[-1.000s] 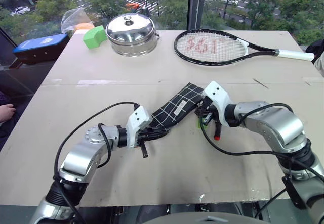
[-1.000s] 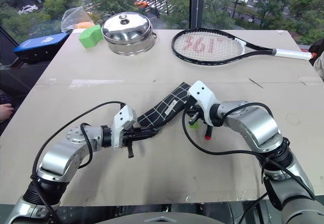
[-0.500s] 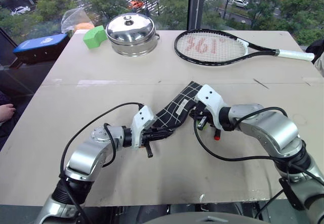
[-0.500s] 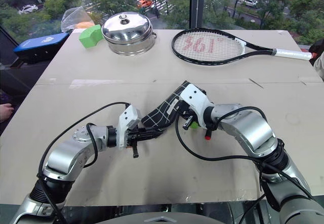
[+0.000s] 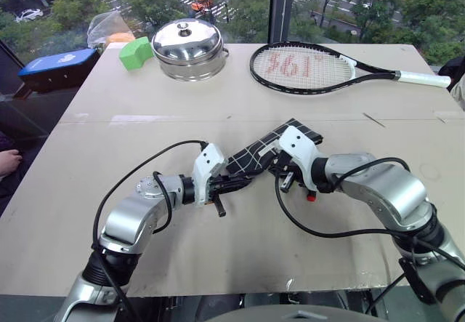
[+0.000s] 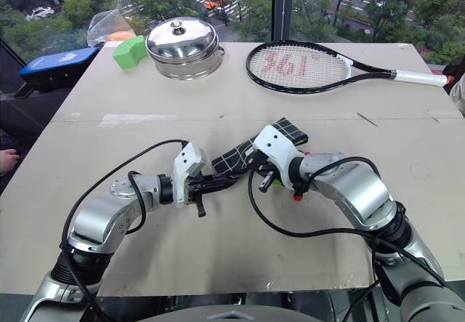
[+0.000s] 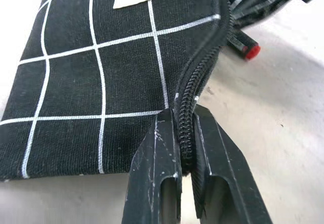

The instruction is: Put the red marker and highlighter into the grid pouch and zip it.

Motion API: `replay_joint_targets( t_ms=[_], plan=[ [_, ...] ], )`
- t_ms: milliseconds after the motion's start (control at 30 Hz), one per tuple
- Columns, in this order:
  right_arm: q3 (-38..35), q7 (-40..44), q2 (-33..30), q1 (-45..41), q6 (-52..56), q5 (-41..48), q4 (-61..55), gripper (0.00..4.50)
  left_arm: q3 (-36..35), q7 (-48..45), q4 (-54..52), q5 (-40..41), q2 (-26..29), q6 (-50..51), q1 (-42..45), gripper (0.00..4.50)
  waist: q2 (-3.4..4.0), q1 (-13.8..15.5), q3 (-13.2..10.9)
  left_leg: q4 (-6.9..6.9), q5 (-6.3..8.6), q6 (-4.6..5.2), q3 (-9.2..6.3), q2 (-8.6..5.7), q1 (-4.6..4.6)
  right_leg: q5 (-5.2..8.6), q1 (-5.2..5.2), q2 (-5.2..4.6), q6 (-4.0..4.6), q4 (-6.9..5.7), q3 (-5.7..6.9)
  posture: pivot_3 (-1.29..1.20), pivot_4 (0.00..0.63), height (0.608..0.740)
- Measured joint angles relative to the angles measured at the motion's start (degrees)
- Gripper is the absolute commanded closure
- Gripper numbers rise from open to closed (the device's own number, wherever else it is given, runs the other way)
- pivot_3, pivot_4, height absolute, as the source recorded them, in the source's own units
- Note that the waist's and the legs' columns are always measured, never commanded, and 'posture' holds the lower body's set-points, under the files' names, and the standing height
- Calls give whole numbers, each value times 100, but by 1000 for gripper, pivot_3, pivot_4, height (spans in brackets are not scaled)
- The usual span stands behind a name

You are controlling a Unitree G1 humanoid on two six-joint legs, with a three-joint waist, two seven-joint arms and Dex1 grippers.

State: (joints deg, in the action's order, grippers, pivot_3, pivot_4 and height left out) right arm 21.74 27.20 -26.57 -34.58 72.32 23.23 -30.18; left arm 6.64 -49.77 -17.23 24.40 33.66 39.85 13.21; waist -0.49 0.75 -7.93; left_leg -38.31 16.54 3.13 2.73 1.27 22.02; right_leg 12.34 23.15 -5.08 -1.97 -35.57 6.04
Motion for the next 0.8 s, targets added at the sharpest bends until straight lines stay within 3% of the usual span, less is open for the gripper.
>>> replay_joint_targets(
  t_ms=[367,800],
  plan=[
    [238,372,-305,-186,-94,-1,0,4453,-54,332,168,132,-415,369,142,4500,-4,-1,-2,-1,0,1,-1,-1,0,0,0,0,-1,0,0,0,150,740],
    [319,830,-612,-263,-428,-89,368,4453,-284,403,230,310,-486,526,231,4500,-9,0,-4,-2,-1,-2,1,-1,0,0,0,0,0,0,-1,0,150,740]
  ],
)
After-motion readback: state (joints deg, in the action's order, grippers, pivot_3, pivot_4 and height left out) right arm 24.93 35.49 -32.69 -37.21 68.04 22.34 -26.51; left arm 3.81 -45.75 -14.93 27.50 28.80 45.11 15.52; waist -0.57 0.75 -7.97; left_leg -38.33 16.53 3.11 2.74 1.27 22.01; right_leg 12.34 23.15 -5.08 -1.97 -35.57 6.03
